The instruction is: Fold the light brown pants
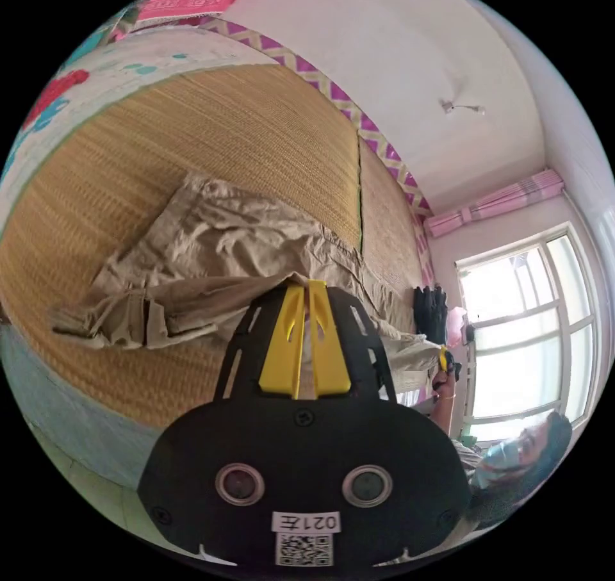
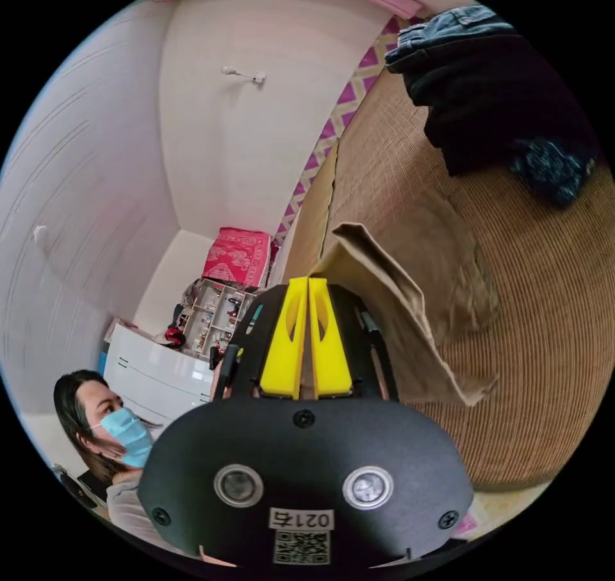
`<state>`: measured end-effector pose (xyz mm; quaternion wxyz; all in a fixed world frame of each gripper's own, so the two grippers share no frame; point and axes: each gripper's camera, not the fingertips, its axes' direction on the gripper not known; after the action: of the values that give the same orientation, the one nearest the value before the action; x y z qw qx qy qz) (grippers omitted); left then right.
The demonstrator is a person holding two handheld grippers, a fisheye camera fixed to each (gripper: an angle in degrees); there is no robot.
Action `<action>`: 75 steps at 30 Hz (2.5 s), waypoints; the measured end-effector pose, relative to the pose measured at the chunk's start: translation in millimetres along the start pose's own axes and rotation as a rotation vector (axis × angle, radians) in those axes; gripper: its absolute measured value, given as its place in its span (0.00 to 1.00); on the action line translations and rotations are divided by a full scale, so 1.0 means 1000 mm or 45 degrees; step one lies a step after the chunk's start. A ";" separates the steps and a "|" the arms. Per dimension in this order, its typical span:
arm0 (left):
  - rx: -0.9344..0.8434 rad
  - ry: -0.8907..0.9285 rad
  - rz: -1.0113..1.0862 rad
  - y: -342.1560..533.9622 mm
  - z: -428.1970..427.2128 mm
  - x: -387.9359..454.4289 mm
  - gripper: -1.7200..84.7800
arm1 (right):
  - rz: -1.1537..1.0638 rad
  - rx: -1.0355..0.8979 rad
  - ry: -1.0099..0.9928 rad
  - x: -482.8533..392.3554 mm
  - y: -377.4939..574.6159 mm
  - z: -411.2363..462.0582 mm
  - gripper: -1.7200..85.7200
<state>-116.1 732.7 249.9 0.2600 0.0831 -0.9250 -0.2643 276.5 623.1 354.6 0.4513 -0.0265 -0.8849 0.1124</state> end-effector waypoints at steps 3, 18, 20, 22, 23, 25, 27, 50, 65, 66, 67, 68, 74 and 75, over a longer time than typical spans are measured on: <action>-0.113 -0.078 -0.010 -0.091 0.082 0.014 0.01 | 0.025 -0.056 0.077 0.041 -0.073 0.071 0.01; -0.313 -0.147 -0.009 -0.202 0.318 -0.001 0.01 | 0.107 -0.134 0.245 0.161 -0.168 0.231 0.07; -0.250 -0.019 -0.015 -0.191 0.306 -0.010 0.01 | 0.018 -0.053 0.259 0.134 -0.165 0.207 0.07; -0.027 0.131 -0.039 -0.164 0.270 -0.019 0.01 | -0.126 -0.086 0.304 0.102 -0.157 0.198 0.06; 0.032 0.173 -0.027 -0.156 0.262 -0.018 0.01 | -0.227 -0.140 0.336 0.081 -0.149 0.199 0.04; 0.151 0.259 0.158 -0.122 0.246 0.010 0.01 | -0.416 -0.238 0.376 0.047 -0.131 0.208 0.02; 0.056 0.246 0.313 -0.099 0.266 0.047 0.01 | -0.558 -0.374 0.520 0.022 -0.109 0.232 0.02; -0.146 0.412 0.443 0.119 0.308 0.053 0.01 | 0.167 0.053 0.439 0.059 -0.055 0.129 0.16; -0.011 0.608 0.348 0.234 0.189 -0.050 0.01 | -0.214 0.247 0.349 -0.180 -0.129 0.209 0.02; 0.016 0.606 0.347 0.241 0.173 -0.061 0.01 | -0.301 0.236 0.370 -0.213 -0.131 0.222 0.02; 0.042 0.599 0.346 0.247 0.158 -0.072 0.01 | -0.474 0.201 0.412 -0.279 -0.130 0.255 0.02; 0.054 0.597 0.346 0.251 0.150 -0.078 0.01 | -0.646 0.147 0.456 -0.343 -0.124 0.298 0.02; 0.123 0.587 0.350 0.277 0.089 -0.132 0.01 | -1.303 -0.166 0.595 -0.569 -0.022 0.580 0.02; 0.134 0.587 0.340 0.281 0.079 -0.145 0.01 | -1.342 -0.192 0.607 -0.580 -0.010 0.610 0.02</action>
<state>-39.2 1048.4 279.0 0.4918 0.0317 -0.8565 -0.1533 129.0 421.1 -448.6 0.6300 0.3607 -0.6581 -0.1996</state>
